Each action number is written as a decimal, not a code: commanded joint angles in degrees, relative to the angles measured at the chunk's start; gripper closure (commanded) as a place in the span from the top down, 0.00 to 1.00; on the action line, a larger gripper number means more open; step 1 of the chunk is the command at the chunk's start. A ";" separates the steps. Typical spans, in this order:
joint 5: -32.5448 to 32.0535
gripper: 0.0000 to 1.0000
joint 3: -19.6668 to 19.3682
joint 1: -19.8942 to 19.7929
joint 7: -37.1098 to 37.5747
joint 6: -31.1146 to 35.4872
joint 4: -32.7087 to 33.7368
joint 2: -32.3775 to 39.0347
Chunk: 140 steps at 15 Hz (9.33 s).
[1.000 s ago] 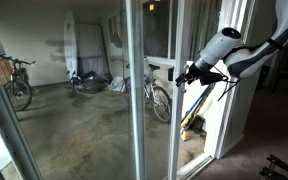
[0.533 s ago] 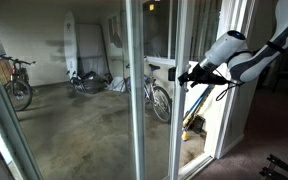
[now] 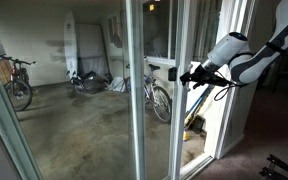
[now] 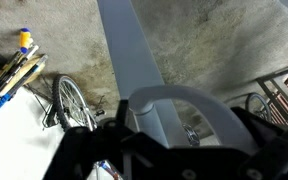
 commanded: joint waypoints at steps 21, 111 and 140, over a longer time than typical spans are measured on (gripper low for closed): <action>39.33 1.00 76.92 -76.55 -56.71 -40.35 8.27 19.00; 17.75 0.05 17.58 -7.74 -43.56 -13.38 -1.63 -7.10; 2.20 0.05 11.84 -12.49 -22.54 -13.07 0.48 -6.85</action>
